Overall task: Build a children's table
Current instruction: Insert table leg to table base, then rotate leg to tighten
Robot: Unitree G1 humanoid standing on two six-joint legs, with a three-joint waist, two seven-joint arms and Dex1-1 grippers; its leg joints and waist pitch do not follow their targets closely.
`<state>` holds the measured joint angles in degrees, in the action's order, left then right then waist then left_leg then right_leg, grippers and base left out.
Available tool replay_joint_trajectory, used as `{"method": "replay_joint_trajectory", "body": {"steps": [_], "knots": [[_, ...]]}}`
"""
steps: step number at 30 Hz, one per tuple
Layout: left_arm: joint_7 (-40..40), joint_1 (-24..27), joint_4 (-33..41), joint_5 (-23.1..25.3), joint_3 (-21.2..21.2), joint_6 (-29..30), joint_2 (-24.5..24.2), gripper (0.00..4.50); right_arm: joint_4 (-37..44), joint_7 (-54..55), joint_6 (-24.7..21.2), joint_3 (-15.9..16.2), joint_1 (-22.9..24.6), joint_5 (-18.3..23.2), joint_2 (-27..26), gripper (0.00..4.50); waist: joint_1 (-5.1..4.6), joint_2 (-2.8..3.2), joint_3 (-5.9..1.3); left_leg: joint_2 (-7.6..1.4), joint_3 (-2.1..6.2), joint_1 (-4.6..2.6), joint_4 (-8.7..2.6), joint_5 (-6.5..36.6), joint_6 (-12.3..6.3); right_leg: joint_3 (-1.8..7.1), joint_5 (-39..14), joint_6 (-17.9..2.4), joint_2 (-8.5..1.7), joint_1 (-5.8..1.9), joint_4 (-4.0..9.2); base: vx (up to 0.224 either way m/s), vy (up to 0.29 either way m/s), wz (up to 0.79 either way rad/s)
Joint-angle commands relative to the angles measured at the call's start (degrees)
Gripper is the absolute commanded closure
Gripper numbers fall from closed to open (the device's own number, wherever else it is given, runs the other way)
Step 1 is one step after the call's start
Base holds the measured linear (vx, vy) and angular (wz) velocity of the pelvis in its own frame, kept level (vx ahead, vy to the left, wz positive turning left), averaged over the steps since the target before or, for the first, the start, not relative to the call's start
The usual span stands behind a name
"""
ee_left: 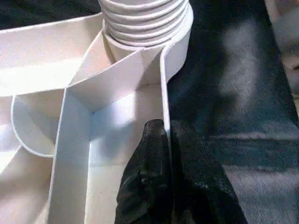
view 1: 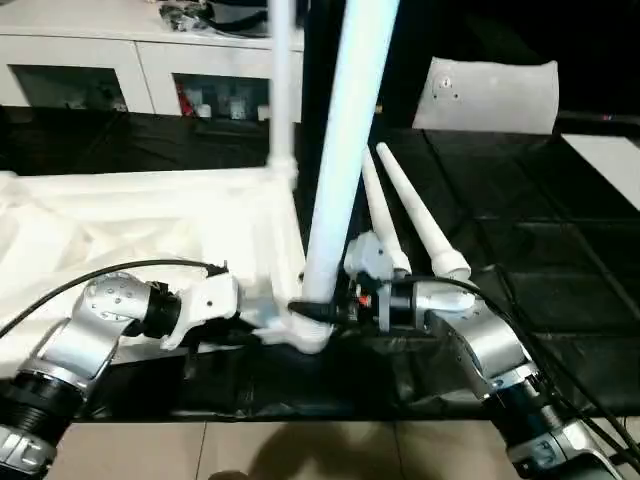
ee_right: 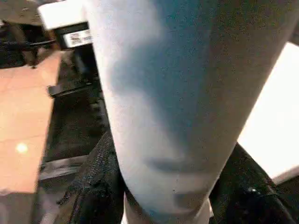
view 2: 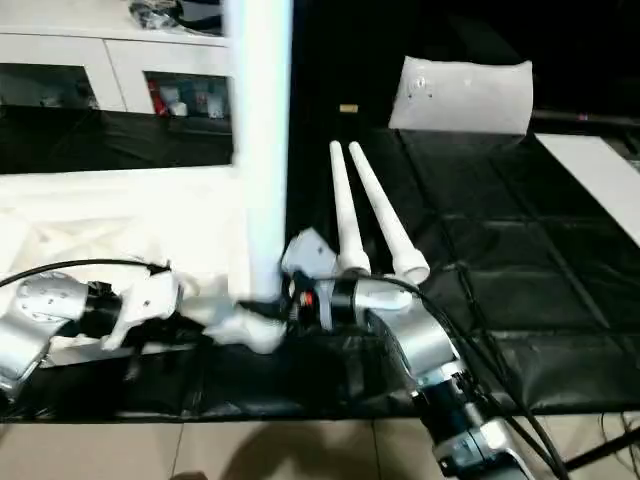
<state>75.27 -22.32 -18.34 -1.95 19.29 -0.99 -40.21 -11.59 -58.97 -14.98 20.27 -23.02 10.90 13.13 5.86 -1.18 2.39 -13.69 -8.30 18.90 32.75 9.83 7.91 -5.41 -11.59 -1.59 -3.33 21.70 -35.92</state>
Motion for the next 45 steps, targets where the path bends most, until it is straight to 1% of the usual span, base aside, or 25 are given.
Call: {"method": "replay_joint_trajectory", "body": {"steps": [1, 5, 7, 10, 11, 13, 15, 16, 18, 21, 22, 23, 24, 26, 27, 31, 35, 36, 38, 39, 40, 41, 42, 44, 45], "knots": [[-1.54, -2.78, -0.18, 2.22, -0.20, -1.47, -0.35, 4.50, -2.69, -4.86, -4.27, 8.18, 3.40, -0.89, -0.24, 2.61, -0.27, 1.28, -1.79, 0.54, -0.53, -0.41, -4.29, 23.64, 0.03, 3.16, -26.07, -5.17, -3.97, -1.28, 6.41, 0.000, 0.000, 0.00], [-2.18, -2.50, -0.35, 2.57, -0.79, -1.00, -0.67, 4.50, -3.99, -3.42, -3.24, 7.63, 3.10, -1.99, -1.31, 2.61, -0.20, 1.26, -2.06, 0.45, -0.55, 0.02, -4.46, 20.61, 0.12, 3.31, -22.39, -6.07, -3.99, -1.55, 5.90, 0.000, 0.000, 0.00], [-2.62, -2.30, -0.46, 3.06, -0.86, -1.21, -0.99, 4.50, -4.53, -2.44, -2.53, 7.15, 3.09, -2.43, -1.71, 2.61, -0.24, 1.06, -2.11, 0.52, -0.62, -0.12, -4.42, 20.98, 0.12, 3.27, -23.17, -6.00, -4.01, -1.53, 6.00, 0.000, 0.000, 0.00], [-4.33, -1.90, -0.29, 3.36, -1.55, -0.21, -1.22, 4.50, -4.95, -0.46, -1.97, 6.29, 2.97, -2.81, -2.54, 2.61, -0.32, 1.01, -1.75, 0.70, -0.58, -0.42, -4.46, 22.54, 0.19, 3.13, -28.40, -4.46, -4.15, -1.25, 6.71, 0.000, 0.000, 0.00], [-5.38, -1.60, 0.07, 3.36, -2.16, 0.87, -1.32, 4.50, -5.40, 0.83, -1.51, 5.71, 2.75, -3.00, -3.16, 2.61, -0.33, 1.31, -1.61, 0.76, -0.47, -0.63, -4.50, 23.61, 0.34, 3.02, -30.97, -3.65, -4.25, -1.11, 7.11, 0.000, 0.000, 0.00], [-7.05, -0.84, 1.37, 3.36, -3.30, 2.94, -1.57, 4.50, -6.34, 2.96, -0.44, 4.93, 2.37, -3.64, -3.97, 2.61, -0.58, 1.17, -1.44, 0.87, -0.30, -0.93, -4.46, 25.30, 0.65, 2.79, -34.36, -2.62, -4.38, -0.88, 7.49, 0.000, 0.000, 0.00], [-9.00, 1.35, 5.87, 1.60, -5.84, 8.30, -1.75, 4.50, -8.60, 7.13, 0.62, 2.77, 1.35, -4.14, -5.97, 2.61, -1.17, 1.09, -1.30, 1.03, 0.01, -0.90, -4.47, 26.43, 0.87, 2.21, -37.97, -1.51, -4.44, -0.86, 7.99, 0.000, 0.000, 0.00], [-10.17, 2.77, 8.68, 0.53, -7.12, 11.08, -1.48, 4.50, -9.80, 9.13, 1.43, 1.73, 0.86, -4.34, -6.98, 2.61, -1.20, 1.62, -1.19, 1.20, 0.17, -0.94, -4.42, 27.07, 0.79, 1.91, -39.03, -1.06, -4.42, -0.84, 8.30, 0.000, 0.000, 0.00], [-11.86, 5.36, 14.18, -0.83, -8.73, 16.16, -1.02, 4.50, -11.76, 11.82, 2.49, 0.46, 0.01, -4.73, -8.39, 2.61, -2.15, 1.65, -1.31, 0.89, 0.69, -0.47, -4.90, 28.71, 0.74, 1.06, -37.04, -1.24, -4.33, -1.52, 8.37, -0.020, 0.013, -0.10], [-16.21, 8.83, 23.01, -1.89, -10.61, 24.67, 1.56, 4.50, -15.75, 18.41, 3.26, -2.07, -1.83, -5.36, -10.97, 2.61, -3.61, 2.04, -1.15, 0.56, 1.33, 0.01, -5.49, 31.42, 0.63, 0.47, -32.38, -2.70, -4.07, -2.15, 8.05, -0.033, 0.034, -0.20], [-18.05, 9.76, 26.06, -1.62, -10.67, 27.71, 3.03, 4.50, -17.80, 21.59, 3.49, -3.13, -2.97, -5.75, -12.03, 2.61, -3.65, 2.37, -1.28, 0.46, 1.41, -0.27, -5.42, 31.99, 0.73, 0.53, -31.02, -3.34, -4.20, -2.08, 7.91, -0.025, 0.039, -0.18], [-19.38, 10.12, 27.71, -1.10, -10.58, 29.48, 4.12, 4.50, -19.23, 23.65, 3.49, -3.94, -3.83, -5.86, -12.76, 2.61, -4.31, 2.30, -1.14, 0.48, 1.57, 0.07, -5.63, 32.07, 0.56, 0.46, -28.85, -4.24, -4.05, -2.30, 7.75, 0.000, 0.000, 0.00], [-21.02, 10.32, 29.69, -0.41, -10.28, 31.72, 5.60, 4.50, -20.98, 25.73, 3.57, -5.00, -4.96, -5.72, -13.67, 2.61, -4.23, 2.26, -1.26, 0.71, 1.32, -0.64, -5.27, 32.20, 0.39, 0.60, -28.76, -4.62, -4.07, -1.78, 8.21, 0.000, 0.000, 0.00], [-23.31, 10.37, 32.39, -0.42, -9.99, 35.17, 8.25, 4.50, -23.61, 28.97, 4.02, -6.32, -6.72, -5.84, -14.69, 2.61, -4.26, 1.82, -1.39, 0.94, 0.91, -0.68, -4.96, 29.33, 0.10, 1.03, -27.36, -5.60, -4.12, -1.66, 8.10, 0.000, 0.000, 0.00], [-25.42, 10.16, 34.89, -0.14, -9.16, 38.52, 10.89, 4.50, -26.35, 31.59, 4.90, -7.26, -8.67, -6.11, -15.54, 2.61, -3.98, 1.91, -1.40, 1.03, 0.65, -0.80, -4.74, 27.78, -0.09, 1.16, -26.70, -5.96, -4.08, -1.42, 7.98, 0.000, 0.000, 0.00], [-27.93, 9.53, 35.70, 2.01, -6.89, 40.43, 12.80, 4.50, -29.64, 33.60, 5.39, -8.57, -11.06, -5.54, -17.14, 2.61, -3.83, 1.62, -1.58, 1.04, 0.38, -0.43, -4.68, 25.42, -0.72, 1.33, -25.84, -5.48, -3.98, -1.53, 7.86, 0.000, 0.000, 0.00], [-29.78, 8.71, 35.03, 3.17, -5.28, 41.33, 12.76, 4.50, -31.62, 33.37, 5.70, -8.95, -12.19, -5.21, -18.63, 2.61, -3.62, 1.62, -1.75, 0.95, 0.15, -0.04, -4.70, 22.75, -0.86, 1.77, -21.61, -6.90, -3.78, -1.55, 7.13, 0.000, 0.000, 0.00], [-30.64, 8.36, 35.06, 3.38, -5.18, 42.52, 13.05, 4.50, -33.09, 33.45, 6.02, -9.27, -12.61, -5.18, -19.11, 2.61, -3.65, 1.03, -2.02, 0.90, -0.02, 0.14, -4.55, 21.43, -0.91, 1.89, -21.22, -7.05, -3.79, -1.58, 6.92, 0.000, 0.000, 0.00], [-30.84, 8.09, 34.52, 3.99, -5.10, 42.31, 12.83, 4.50, -33.95, 33.30, 6.49, -9.20, -12.86, -5.32, -19.27, 2.61, -3.39, 1.53, -1.95, 0.92, -0.02, 0.20, -4.51, 20.43, -0.73, 2.00, -20.58, -7.36, -3.86, -1.55, 6.75, 0.000, 0.000, 0.00], [-31.21, 7.86, 33.77, 4.95, -5.07, 41.79, 12.55, 4.50, -34.89, 33.84, 7.49, -9.05, -13.19, -5.84, -19.34, 2.61, -3.40, 1.42, -2.02, 0.86, -0.04, 0.39, -4.54, 19.85, -0.64, 1.99, -20.01, -7.52, -3.82, -1.67, 6.65, 0.000, 0.000, 0.00], [-31.21, 7.86, 33.77, 4.95, -5.07, 41.79, 12.55, 4.50, -34.89, 33.84, 7.49, -9.05, -13.19, -5.84, -19.34, 2.61, -3.55, 0.73, -2.21, 0.83, -0.16, 0.38, -4.45, 19.36, -0.72, 2.01, -19.83, -7.47, -3.75, -1.74, 6.62, 0.000, 0.000, 0.00], [-31.36, 7.78, 33.34, 4.80, -5.34, 41.43, 12.68, 4.50, -35.36, 33.95, 7.45, -9.54, -13.38, -5.47, -19.55, 2.61, -3.38, 1.60, -2.02, 0.79, 0.02, 0.42, -4.58, 19.29, -0.36, 2.01, -19.59, -7.50, -3.82, -1.72, 6.47, 0.000, 0.000, 0.00], [-31.75, 7.75, 32.77, 4.56, -5.78, 40.96, 12.91, 4.50, -35.95, 34.41, 7.78, -9.99, -13.62, -5.36, -19.71, 2.61, -3.50, 1.23, -2.20, 0.84, -0.14, 0.48, -4.48, 18.87, -0.40, 2.05, -18.91, -7.52, -3.78, -1.81, 6.49, 0.000, 0.000, 0.00], [-31.15, 7.53, 32.23, 4.78, -5.29, 39.96, 11.77, 4.50, -36.75, 34.39, 8.05, -10.55, -14.11, -5.26, -19.97, 2.61, -3.49, 1.38, -2.28, 0.76, -0.04, 0.40, -4.54, 19.01, -0.28, 2.02, -18.30, -7.98, -3.70, -1.76, 6.28, 0.000, 0.000, 0.00], [-31.68, 7.12, 30.99, 4.29, -6.02, 39.25, 12.09, 4.50, -37.26, 34.64, 8.41, -11.06, -14.44, -5.26, -20.06, 2.61, -3.57, 1.50, -2.00, 0.80, -0.06, 0.34, -4.57, 20.13, -0.21, 1.96, -19.52, -7.77, -3.64, -1.60, 6.52, 0.000, 0.000, 0.00]]}}
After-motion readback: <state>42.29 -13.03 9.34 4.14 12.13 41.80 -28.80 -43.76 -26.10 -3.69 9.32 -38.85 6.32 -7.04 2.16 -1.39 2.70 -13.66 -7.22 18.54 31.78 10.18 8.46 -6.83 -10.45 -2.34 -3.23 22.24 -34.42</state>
